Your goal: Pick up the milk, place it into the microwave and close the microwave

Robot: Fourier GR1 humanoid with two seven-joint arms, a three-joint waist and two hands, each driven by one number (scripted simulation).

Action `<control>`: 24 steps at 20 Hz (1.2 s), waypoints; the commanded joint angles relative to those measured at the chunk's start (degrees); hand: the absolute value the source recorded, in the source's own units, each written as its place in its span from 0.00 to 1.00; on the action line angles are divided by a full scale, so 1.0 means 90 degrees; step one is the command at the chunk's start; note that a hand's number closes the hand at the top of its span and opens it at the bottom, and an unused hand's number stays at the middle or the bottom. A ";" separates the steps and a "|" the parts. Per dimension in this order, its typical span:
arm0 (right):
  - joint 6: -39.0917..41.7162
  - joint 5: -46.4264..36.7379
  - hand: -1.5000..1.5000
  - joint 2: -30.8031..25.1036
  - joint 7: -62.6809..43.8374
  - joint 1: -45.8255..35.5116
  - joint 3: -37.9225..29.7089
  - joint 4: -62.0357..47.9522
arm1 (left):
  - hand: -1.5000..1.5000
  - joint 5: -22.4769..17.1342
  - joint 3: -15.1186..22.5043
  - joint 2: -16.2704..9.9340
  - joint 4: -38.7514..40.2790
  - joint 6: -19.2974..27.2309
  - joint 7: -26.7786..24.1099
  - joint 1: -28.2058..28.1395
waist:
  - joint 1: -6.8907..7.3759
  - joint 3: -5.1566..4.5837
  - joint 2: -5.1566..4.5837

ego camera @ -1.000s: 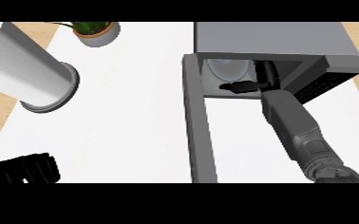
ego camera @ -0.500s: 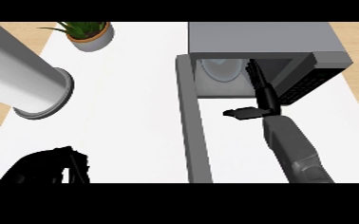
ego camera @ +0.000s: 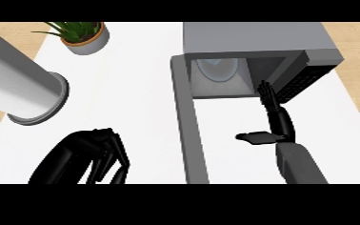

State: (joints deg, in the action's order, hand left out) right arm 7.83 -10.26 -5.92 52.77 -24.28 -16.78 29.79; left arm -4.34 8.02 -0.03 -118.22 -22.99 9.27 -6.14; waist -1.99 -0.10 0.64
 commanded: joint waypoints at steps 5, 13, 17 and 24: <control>0.0828 0.0285 0.00 -0.0377 -0.0278 0.1666 0.0247 0.1887 | 1.00 0.1130 0.1384 0.0003 0.1812 0.0723 -0.0990 0.0893 | -0.0047 -0.0004 -0.0036; 0.1135 0.0621 0.00 -0.0536 -0.0747 0.2952 0.0426 0.4111 | 1.00 0.1409 0.2290 0.0003 0.3893 0.1675 -0.1199 0.2163 | 0.0010 0.0000 -0.0064; 0.1650 0.0780 0.00 -0.0693 -0.0588 0.3578 0.0606 0.4789 | 1.00 0.1736 0.3050 0.0003 0.5212 0.2856 -0.2348 0.2409 | -0.0156 -0.0007 -0.0083; 0.2273 0.1849 0.00 -0.0819 -0.1586 0.3782 0.0610 0.6284 | 1.00 0.0335 0.3581 0.0002 0.6740 0.4234 -0.3654 0.3304 | -0.0280 -0.0015 -0.0135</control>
State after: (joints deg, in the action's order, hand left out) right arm 24.02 2.77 -12.82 39.88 8.38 -11.58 81.16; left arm 4.12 36.76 -0.20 -66.13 9.07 -17.75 19.27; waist -3.66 -0.21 -0.16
